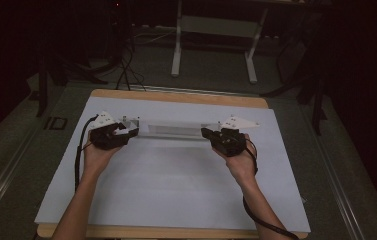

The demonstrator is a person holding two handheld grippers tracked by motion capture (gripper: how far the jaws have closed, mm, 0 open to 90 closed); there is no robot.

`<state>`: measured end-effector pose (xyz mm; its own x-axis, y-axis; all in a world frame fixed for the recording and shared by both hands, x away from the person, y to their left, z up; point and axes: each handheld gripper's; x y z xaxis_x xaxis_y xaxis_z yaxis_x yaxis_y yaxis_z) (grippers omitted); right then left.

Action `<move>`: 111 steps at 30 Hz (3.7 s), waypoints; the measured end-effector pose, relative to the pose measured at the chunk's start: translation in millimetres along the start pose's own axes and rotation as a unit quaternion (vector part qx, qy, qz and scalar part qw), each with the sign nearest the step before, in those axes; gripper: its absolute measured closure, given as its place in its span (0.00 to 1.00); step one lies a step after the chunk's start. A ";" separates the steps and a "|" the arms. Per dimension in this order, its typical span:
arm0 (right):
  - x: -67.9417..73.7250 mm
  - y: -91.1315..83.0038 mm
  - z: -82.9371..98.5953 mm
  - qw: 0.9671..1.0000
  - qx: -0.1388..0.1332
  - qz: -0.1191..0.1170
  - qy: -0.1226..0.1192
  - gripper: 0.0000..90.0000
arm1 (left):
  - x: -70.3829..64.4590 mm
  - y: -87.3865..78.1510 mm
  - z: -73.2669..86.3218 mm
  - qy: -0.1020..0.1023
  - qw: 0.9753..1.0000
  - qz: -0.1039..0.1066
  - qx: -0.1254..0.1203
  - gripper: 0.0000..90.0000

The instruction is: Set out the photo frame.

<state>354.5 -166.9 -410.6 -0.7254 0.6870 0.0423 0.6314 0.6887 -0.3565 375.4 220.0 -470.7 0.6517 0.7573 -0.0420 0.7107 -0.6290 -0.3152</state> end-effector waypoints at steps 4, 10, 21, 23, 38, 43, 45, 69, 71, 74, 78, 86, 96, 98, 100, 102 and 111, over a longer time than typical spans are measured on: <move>-2.5 -2.6 2.6 0.999 0.004 0.026 -0.022 0.97 | 1.5 1.0 -1.6 -0.007 1.000 0.001 0.001 0.57; -13.3 -9.5 11.0 0.998 0.009 0.044 -0.033 0.94 | 2.9 1.5 -1.3 -0.013 1.000 0.003 -0.001 0.57; -52.3 -25.8 38.8 0.997 0.027 0.077 0.001 0.80 | 6.1 4.4 -6.8 -0.022 1.000 -0.002 0.007 0.57; -57.8 -27.4 42.0 0.996 0.031 0.084 0.006 0.75 | 6.4 5.3 -8.0 -0.027 1.000 -0.004 0.008 0.57; -83.4 -5.1 43.2 0.996 0.034 0.081 -0.008 0.59 | 9.4 8.9 -10.2 -0.033 0.999 -0.012 0.004 0.58; -84.8 9.2 41.9 0.997 0.026 0.063 -0.030 0.58 | 9.8 11.1 -12.1 -0.027 0.999 -0.016 0.008 0.59; -85.9 13.6 41.9 0.998 0.023 0.055 -0.032 0.57 | 10.7 12.0 -12.1 -0.026 0.999 -0.015 0.011 0.59; -93.5 31.2 40.9 0.997 0.001 0.069 -0.021 0.54 | 13.2 33.7 -10.0 -0.020 0.998 -0.061 0.008 0.59; -94.6 32.6 39.2 0.997 0.003 0.071 -0.021 0.54 | 13.7 35.2 -10.2 -0.022 0.998 -0.065 0.006 0.59; -95.9 33.9 37.7 0.997 0.006 0.072 -0.019 0.55 | 14.6 36.6 -11.3 -0.025 0.997 -0.067 0.007 0.59; -98.0 36.3 35.1 0.997 0.011 0.074 -0.010 0.55 | 15.6 39.4 -14.1 -0.027 0.997 -0.074 0.012 0.59; -101.1 39.8 33.0 0.997 0.009 0.076 0.009 0.54 | 16.3 44.1 -17.0 -0.031 0.996 -0.087 0.013 0.59; -100.8 40.2 32.2 0.997 0.008 0.081 0.011 0.54 | 18.7 45.8 -21.9 -0.033 0.995 -0.085 0.028 0.60; -100.9 40.0 31.6 0.997 0.008 0.081 0.012 0.54 | 18.7 46.2 -22.0 -0.035 0.995 -0.085 0.027 0.60; -101.2 39.9 31.5 0.997 0.007 0.081 0.014 0.54 | 18.8 46.3 -22.5 -0.037 0.995 -0.085 0.029 0.60; -101.1 39.9 31.6 0.997 0.007 0.082 0.016 0.54 | 18.6 46.2 -23.5 -0.038 0.995 -0.085 0.033 0.60; -97.5 32.8 25.5 0.997 -0.001 0.080 0.014 0.54 | 16.7 43.1 -22.7 -0.059 0.994 -0.083 0.030 0.59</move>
<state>438.9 -217.2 -450.3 -0.6078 0.7940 0.0106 0.7389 0.5704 -0.3587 423.0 201.5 -463.5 0.4887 0.8673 -0.0949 0.7863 -0.4849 -0.3830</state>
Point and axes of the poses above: each handheld gripper's, and its own axes: y roughly forward along the jaws, z roughly out of its underside, x roughly to its left, and after that the axes turned 5 degrees about -x, right-handed
